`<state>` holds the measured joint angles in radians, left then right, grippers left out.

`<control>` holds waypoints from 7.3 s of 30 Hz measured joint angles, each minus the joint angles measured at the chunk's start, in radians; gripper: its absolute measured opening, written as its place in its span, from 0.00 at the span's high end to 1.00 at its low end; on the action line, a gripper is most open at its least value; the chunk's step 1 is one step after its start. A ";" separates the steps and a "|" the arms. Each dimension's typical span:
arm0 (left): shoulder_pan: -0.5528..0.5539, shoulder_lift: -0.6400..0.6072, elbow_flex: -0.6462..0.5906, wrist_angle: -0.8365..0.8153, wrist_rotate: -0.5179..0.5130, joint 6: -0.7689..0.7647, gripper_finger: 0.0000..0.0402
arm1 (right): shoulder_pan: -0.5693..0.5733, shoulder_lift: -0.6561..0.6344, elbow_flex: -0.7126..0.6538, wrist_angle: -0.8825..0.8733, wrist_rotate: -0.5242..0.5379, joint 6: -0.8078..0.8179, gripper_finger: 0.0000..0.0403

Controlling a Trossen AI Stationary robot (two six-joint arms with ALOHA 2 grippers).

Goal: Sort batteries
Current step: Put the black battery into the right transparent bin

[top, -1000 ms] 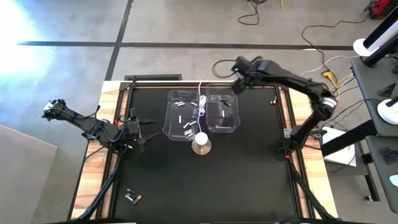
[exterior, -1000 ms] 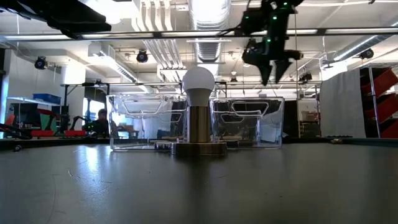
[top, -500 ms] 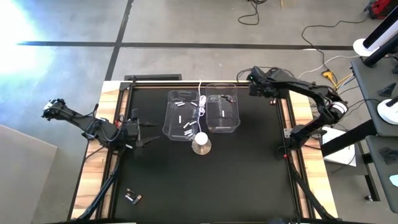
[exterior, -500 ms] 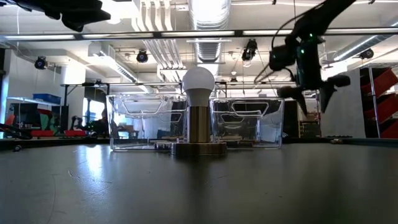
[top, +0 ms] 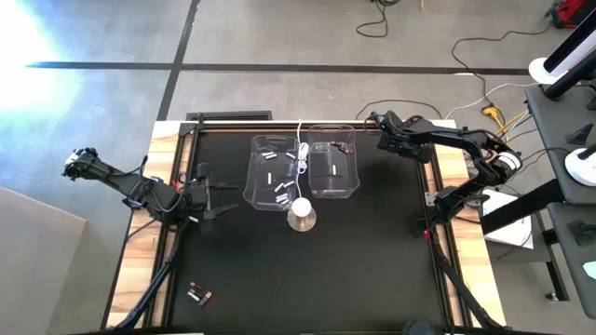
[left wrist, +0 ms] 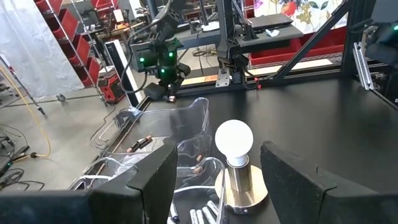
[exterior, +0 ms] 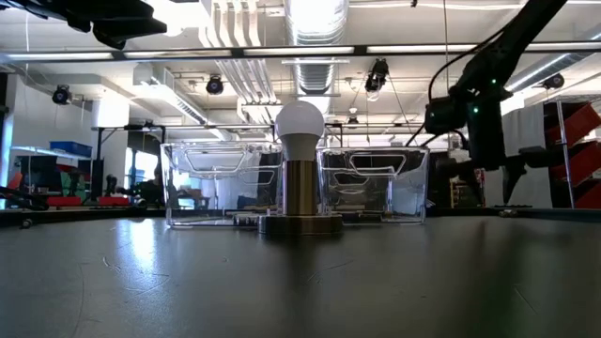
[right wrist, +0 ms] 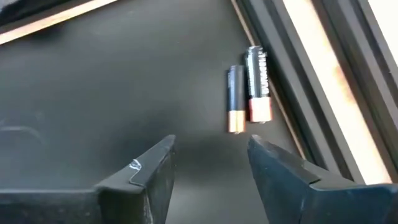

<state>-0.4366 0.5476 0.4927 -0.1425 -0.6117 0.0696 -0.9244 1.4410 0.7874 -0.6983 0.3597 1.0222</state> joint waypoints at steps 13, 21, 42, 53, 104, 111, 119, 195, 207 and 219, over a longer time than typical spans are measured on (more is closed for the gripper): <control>0.000 0.001 -0.001 0.000 -0.001 0.000 0.48 | -0.019 0.001 -0.086 0.184 0.068 0.020 0.65; 0.000 0.001 -0.001 0.000 -0.001 0.000 0.48 | -0.009 0.024 -0.086 0.184 0.084 0.017 0.73; 0.000 0.001 -0.003 0.000 -0.002 0.024 0.48 | 0.026 0.132 -0.005 -0.016 0.132 0.046 0.69; 0.000 0.001 -0.003 -0.007 -0.002 0.027 0.48 | 0.076 0.209 0.023 -0.017 0.155 0.073 0.69; 0.000 0.001 -0.003 -0.054 -0.009 0.045 0.48 | 0.100 0.238 0.001 0.072 0.316 0.557 0.80; 0.000 0.001 -0.003 -0.053 -0.009 0.049 0.48 | 0.159 0.300 -0.012 0.099 0.368 0.549 0.93; 0.000 0.001 -0.003 -0.058 -0.009 0.053 0.48 | 0.237 0.260 -0.015 0.073 0.330 0.421 0.92; 0.000 0.001 -0.005 -0.153 -0.105 -0.114 0.48 | 0.441 0.247 0.841 -0.420 -0.113 -0.832 0.45; 0.000 0.001 -0.005 -0.149 -0.104 -0.114 0.48 | 0.251 -0.057 0.379 -0.413 0.109 -0.149 0.32; 0.000 0.003 0.012 -0.150 -0.103 -0.113 0.48 | 0.088 -0.048 0.020 -0.049 0.161 0.112 0.40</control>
<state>-0.4370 0.5503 0.5043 -0.2925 -0.7151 -0.0437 -0.8365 1.3926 0.8077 -0.7472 0.5208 1.1338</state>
